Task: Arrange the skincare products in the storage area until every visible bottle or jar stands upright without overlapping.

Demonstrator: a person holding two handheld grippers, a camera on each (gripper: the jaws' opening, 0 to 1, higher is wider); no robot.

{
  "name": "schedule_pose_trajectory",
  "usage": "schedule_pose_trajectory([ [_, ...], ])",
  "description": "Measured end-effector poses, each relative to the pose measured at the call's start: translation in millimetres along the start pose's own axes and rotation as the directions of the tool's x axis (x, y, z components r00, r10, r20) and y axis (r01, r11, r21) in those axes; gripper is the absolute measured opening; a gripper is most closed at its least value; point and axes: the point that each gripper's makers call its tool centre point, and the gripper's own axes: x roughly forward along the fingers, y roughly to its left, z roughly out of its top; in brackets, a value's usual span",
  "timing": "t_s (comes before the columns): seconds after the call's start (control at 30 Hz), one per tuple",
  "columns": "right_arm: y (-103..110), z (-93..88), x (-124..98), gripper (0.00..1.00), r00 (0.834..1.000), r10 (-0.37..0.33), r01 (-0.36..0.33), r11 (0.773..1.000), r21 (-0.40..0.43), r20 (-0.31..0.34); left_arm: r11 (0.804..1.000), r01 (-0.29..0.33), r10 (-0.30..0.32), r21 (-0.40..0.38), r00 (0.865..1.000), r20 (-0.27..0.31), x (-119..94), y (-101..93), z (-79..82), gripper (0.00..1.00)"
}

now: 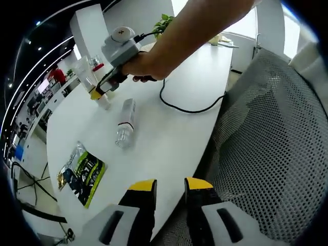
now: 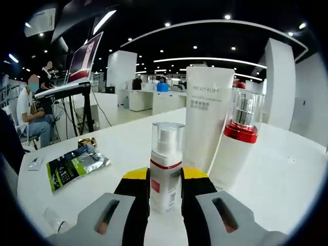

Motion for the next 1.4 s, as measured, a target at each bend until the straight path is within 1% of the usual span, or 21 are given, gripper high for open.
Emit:
schedule_pose_trajectory([
  [0.23, -5, -2.2, -9, 0.2, 1.0, -0.02, 0.02, 1.0, 0.023, 0.018, 1.0, -0.001, 0.001, -0.004, 1.0, -0.002, 0, 0.4, -0.6, 0.22],
  [0.33, -3, -3.7, -13, 0.2, 1.0, -0.014, 0.014, 1.0, 0.008, 0.022, 1.0, -0.003, 0.003, -0.005, 1.0, -0.004, 0, 0.9, -1.2, 0.22],
  [0.37, -3, -5.5, -12, 0.2, 1.0, -0.01, 0.01, 1.0, -0.007, 0.013, 1.0, -0.005, 0.005, -0.004, 1.0, -0.003, 0, 1.3, -1.0, 0.22],
  [0.4, -3, -4.5, -13, 0.2, 1.0, -0.009, 0.009, 1.0, -0.011, 0.021, 1.0, -0.007, 0.007, -0.002, 1.0, -0.002, 0, 1.7, -0.7, 0.22],
  [0.47, -3, -5.0, -13, 0.2, 1.0, -0.003, 0.003, 1.0, -0.006, 0.019, 1.0, -0.008, 0.008, 0.006, 1.0, 0.002, -1, 1.8, 0.1, 0.22],
  [0.5, -4, -4.6, -13, 0.2, 1.0, -0.006, 0.007, 0.999, -0.037, 0.016, 1.0, -0.009, 0.009, 0.003, 1.0, 0.002, -1, 1.9, 0.0, 0.22],
  [0.67, -8, -4.5, -10, 0.2, 1.0, -0.015, 0.016, 0.999, -0.046, 0.003, 1.0, -0.011, 0.011, 0.002, 1.0, 0.0, -1, 2.7, -0.2, 0.22],
  [1.03, -15, -3.8, 1, 0.21, 1.0, 0.001, -0.003, 0.998, -0.06, -0.026, 1.0, -0.027, 0.027, -0.001, 1.0, 0.005, -2, 6.1, 0.6, 0.22],
  [1.23, -17, -3.1, 4, 0.21, 0.999, 0.005, -0.007, 0.999, -0.04, -0.046, 0.999, -0.036, 0.036, -0.002, 0.999, 0.007, -3, 8.1, 0.8, 0.22],
  [1.4, -19, -3.8, 5, 0.21, 0.997, 0.01, -0.011, 1.0, -0.011, -0.074, 0.999, -0.041, 0.041, -0.001, 0.999, 0.005, -3, 9.3, 0.7, 0.22],
])
